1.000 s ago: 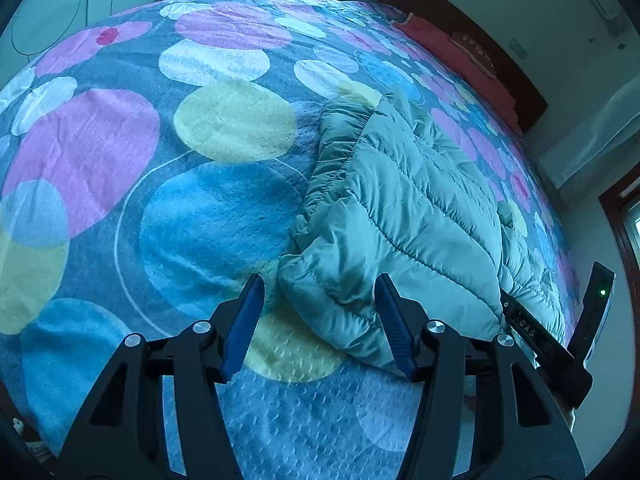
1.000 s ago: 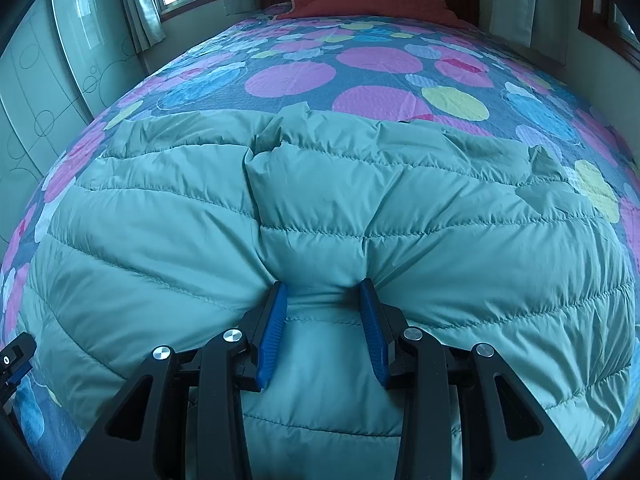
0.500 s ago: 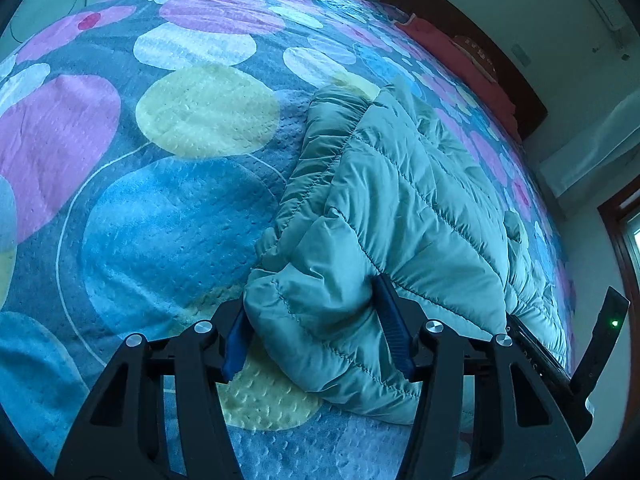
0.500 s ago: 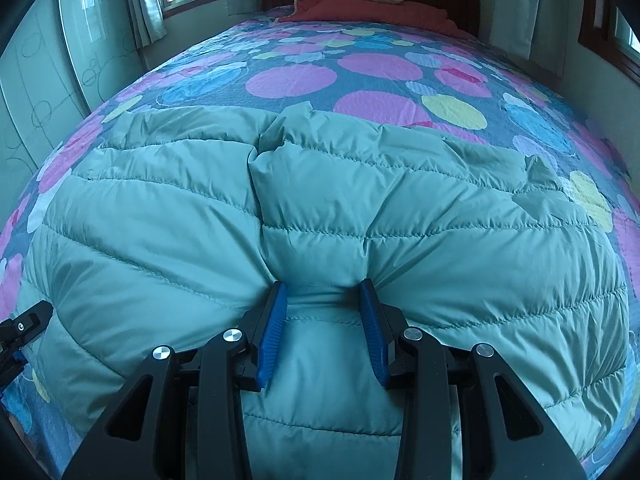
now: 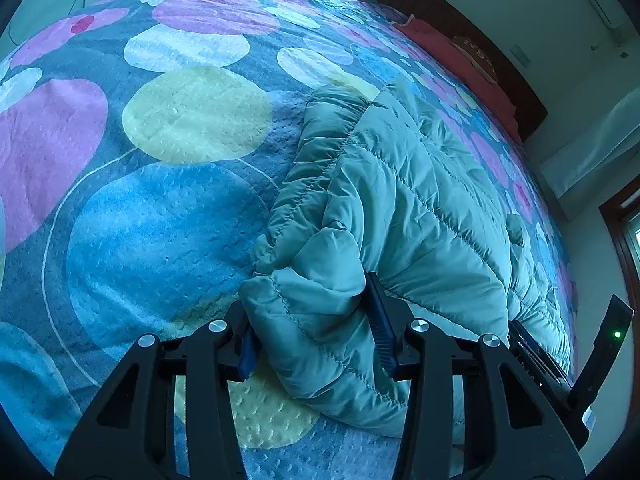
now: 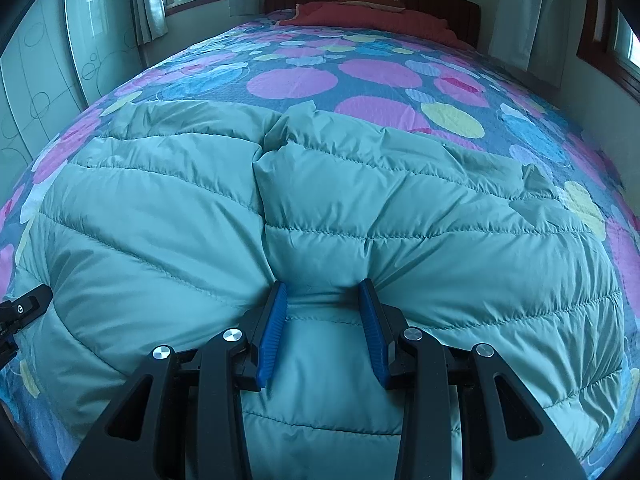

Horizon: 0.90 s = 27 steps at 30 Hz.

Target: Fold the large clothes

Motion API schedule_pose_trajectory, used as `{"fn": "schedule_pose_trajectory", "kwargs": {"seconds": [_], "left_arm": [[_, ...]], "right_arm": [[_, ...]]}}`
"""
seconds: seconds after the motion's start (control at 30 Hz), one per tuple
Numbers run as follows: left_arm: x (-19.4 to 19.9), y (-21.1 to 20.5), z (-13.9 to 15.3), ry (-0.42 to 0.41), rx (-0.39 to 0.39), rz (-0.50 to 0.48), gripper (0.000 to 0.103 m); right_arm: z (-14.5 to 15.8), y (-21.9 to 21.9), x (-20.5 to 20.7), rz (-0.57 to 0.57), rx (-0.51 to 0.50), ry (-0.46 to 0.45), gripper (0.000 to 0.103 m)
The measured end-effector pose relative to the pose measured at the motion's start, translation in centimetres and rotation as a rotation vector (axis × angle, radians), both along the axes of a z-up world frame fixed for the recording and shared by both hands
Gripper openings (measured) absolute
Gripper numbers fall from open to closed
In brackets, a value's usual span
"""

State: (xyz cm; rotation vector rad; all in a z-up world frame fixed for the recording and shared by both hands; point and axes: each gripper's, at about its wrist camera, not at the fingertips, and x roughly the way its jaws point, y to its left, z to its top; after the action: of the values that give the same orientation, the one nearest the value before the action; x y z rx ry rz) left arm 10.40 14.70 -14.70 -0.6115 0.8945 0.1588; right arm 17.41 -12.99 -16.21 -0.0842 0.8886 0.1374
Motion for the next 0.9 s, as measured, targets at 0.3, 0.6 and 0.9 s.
{"fn": "schedule_pose_trajectory", "kwargs": {"seconds": [0.3,0.6,0.9], "left_arm": [[-0.3,-0.4,0.8,-0.042,0.023,-0.019,0.016],[-0.8,-0.5,2.3,-0.088,0.034,-0.022,0.011],[-1.6,-2.8,7.9,-0.202,0.111,-0.078,0.010]], "right_arm": [[0.0,0.3,-0.1,-0.003,-0.020,-0.014,0.038],[-0.1,0.7,-0.3,-0.009,-0.044,-0.029,0.038],[1.4,-0.9,-1.0,-0.038,0.009,-0.043,0.050]]}}
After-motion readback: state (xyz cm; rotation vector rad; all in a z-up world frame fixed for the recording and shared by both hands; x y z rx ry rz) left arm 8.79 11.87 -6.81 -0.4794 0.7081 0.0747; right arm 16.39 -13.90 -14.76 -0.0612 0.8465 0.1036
